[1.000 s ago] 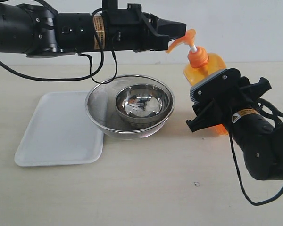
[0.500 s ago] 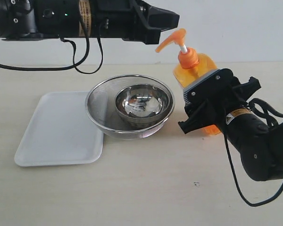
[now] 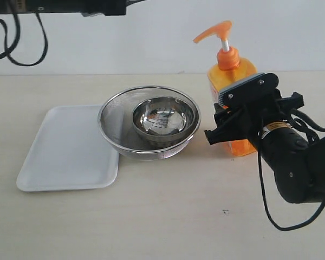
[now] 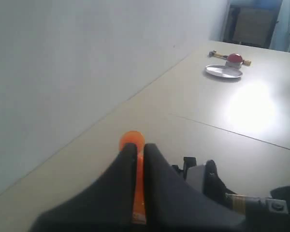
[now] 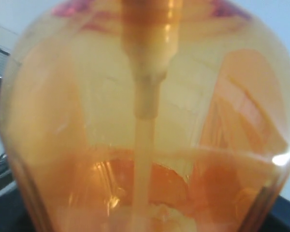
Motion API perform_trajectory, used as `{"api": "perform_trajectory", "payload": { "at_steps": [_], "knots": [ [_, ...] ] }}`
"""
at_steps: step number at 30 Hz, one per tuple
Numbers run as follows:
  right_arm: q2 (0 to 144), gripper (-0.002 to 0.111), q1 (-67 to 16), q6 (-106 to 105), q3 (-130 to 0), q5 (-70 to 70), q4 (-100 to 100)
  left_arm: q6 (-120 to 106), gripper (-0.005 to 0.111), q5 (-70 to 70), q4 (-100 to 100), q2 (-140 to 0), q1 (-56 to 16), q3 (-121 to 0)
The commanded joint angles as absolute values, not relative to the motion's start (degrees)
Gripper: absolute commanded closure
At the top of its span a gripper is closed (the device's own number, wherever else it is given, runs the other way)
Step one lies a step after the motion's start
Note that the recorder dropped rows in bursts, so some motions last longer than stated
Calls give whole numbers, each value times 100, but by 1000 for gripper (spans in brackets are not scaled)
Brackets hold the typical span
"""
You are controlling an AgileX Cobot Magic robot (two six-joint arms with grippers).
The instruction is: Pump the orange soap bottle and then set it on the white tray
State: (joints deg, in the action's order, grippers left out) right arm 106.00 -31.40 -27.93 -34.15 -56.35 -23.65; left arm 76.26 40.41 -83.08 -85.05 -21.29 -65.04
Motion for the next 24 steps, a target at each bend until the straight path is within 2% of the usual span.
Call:
{"api": "perform_trajectory", "payload": {
  "at_steps": [1,7,24],
  "knots": [
    [10568,108,-3143,-2402,-3446,-5449,-2371,6974,102,4247,-7561,-7502,-2115,-5542],
    [10568,108,-3143,-2128,-3446,-5344,-2371,6162,102,4348,-6925,-6097,-2115,-3906],
    [10568,108,-3143,-1714,-3446,-5195,-2409,4657,102,4348,-5384,-3960,-2115,-948]
  ]
}}
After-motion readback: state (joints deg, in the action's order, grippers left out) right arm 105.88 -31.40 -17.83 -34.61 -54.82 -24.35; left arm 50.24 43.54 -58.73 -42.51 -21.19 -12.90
